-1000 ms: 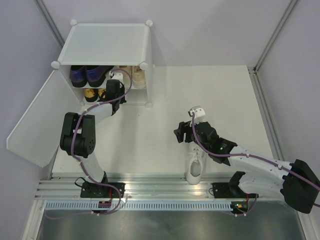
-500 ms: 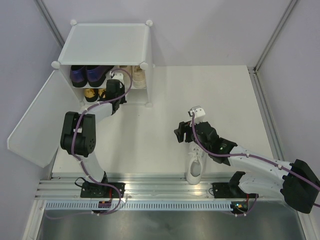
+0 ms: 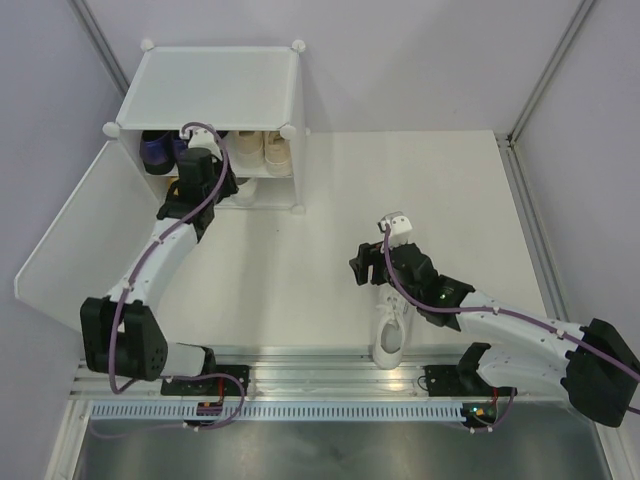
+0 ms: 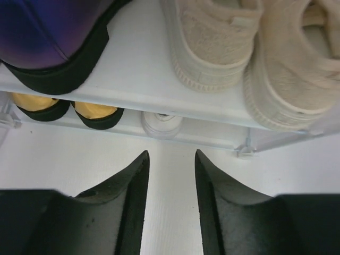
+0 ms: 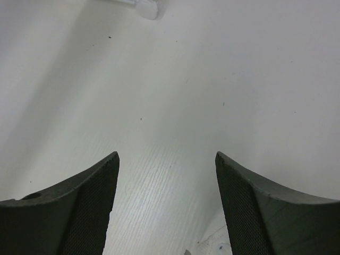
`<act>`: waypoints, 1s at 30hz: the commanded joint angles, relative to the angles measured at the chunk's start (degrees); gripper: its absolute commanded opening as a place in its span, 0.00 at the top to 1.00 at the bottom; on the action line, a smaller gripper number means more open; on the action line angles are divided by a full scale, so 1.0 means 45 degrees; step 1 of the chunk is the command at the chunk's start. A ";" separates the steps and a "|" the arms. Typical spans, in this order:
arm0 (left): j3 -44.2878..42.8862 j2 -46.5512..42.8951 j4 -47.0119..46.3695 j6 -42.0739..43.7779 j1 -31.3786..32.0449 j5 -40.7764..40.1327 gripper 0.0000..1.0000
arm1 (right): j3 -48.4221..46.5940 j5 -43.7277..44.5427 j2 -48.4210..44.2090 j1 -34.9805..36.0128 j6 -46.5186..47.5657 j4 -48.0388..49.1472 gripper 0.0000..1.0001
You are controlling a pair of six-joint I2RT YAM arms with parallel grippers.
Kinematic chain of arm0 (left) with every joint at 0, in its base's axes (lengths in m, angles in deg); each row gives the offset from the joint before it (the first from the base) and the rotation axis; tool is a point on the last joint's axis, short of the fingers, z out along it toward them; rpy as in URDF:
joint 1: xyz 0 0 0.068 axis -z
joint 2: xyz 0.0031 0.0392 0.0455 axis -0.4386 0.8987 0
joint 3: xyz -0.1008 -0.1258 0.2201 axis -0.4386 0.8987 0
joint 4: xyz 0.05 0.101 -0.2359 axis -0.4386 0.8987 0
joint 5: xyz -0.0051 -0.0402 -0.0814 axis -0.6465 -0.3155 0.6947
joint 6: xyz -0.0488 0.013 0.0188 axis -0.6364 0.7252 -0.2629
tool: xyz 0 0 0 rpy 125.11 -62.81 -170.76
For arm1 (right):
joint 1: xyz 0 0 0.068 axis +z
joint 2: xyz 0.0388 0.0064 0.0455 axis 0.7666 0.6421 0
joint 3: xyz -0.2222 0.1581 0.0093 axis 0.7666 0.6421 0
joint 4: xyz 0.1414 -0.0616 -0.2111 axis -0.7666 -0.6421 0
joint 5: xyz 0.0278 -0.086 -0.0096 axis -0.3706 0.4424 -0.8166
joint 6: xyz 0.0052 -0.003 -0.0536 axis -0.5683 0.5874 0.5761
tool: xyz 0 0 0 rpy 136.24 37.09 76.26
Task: Place and organize the shoes in the shoe cabinet
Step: Place the shoe in the shoe cabinet, then pick up the shoe from the center of the board.
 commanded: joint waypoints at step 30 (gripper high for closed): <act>0.3521 -0.8094 0.1198 -0.1115 0.0833 0.4220 0.02 | -0.1481 -0.0179 -0.0229 0.0255 -0.5609 -1.0058 0.04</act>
